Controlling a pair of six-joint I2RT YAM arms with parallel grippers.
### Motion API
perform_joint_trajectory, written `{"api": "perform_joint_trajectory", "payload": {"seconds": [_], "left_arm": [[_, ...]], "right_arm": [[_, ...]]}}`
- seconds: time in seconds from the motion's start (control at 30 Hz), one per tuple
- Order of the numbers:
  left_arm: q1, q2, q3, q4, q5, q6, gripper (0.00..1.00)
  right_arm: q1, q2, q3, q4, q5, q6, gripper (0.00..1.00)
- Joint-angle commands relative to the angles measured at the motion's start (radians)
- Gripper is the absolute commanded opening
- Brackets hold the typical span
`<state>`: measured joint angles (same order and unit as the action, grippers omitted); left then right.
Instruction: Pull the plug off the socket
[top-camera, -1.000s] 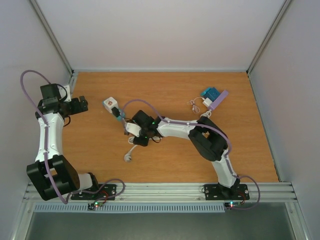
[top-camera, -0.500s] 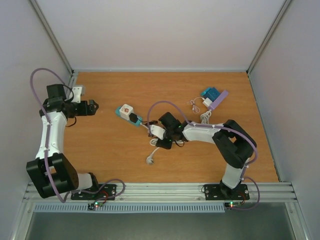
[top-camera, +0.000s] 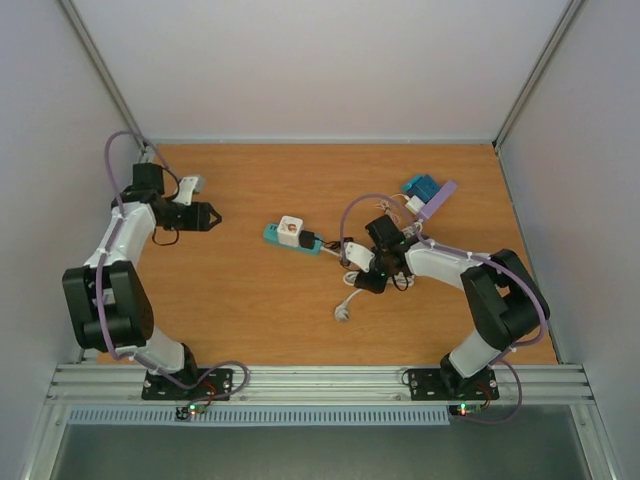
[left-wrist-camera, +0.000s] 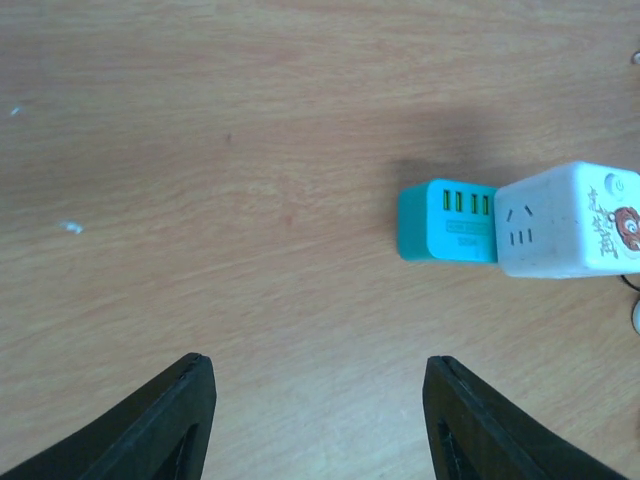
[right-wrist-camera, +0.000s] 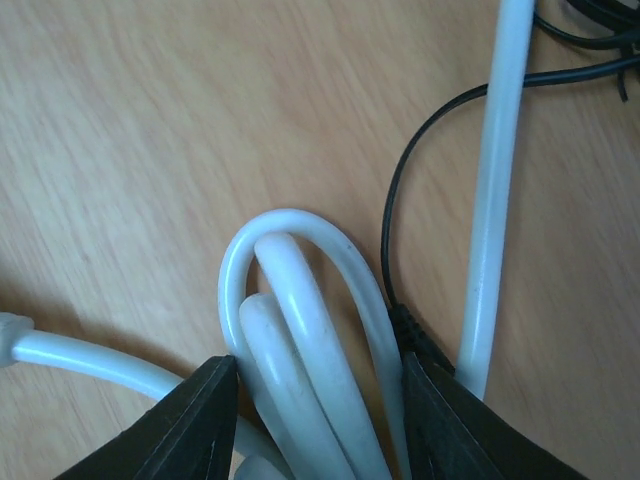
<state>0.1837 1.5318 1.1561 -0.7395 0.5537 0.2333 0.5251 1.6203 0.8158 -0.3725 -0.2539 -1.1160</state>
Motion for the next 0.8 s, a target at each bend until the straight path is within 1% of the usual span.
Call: {"api": "perform_joint_trajectory", "payload": {"seconds": [0.0,0.23,0.27,0.33,0.43,0.5,0.6,0.77], "left_arm": [[-0.035,0.063,0.066,0.074,0.062,-0.047,0.58],[-0.109,0.173,0.105,0.124,0.059,-0.065,0.56],[-0.116,0.192,0.117,0.128,0.064,-0.067,0.56],[-0.127,0.232,0.145,0.133,0.069,-0.070,0.56],[-0.141,0.287,0.183,0.141,0.071,-0.080,0.55],[-0.151,0.320,0.203,0.148,0.071,-0.089,0.55],[-0.170,0.382,0.232,0.148,0.065,-0.095,0.55],[-0.176,0.439,0.257,0.142,0.079,-0.106,0.55]], "right_arm": [[-0.063,-0.039,0.059,-0.147,0.008,-0.041,0.48],[-0.076,-0.062,0.204,-0.181,-0.126,0.022,0.52],[-0.076,-0.058,0.222,-0.172,-0.138,0.031,0.54],[-0.076,-0.047,0.250,-0.134,-0.160,0.050,0.61],[-0.076,0.010,0.304,-0.074,-0.191,0.081,0.71],[-0.076,0.069,0.355,-0.043,-0.205,0.112,0.76],[-0.072,0.168,0.428,0.024,-0.242,0.134,0.80],[-0.064,0.246,0.458,0.053,-0.305,0.104,0.81]]}}
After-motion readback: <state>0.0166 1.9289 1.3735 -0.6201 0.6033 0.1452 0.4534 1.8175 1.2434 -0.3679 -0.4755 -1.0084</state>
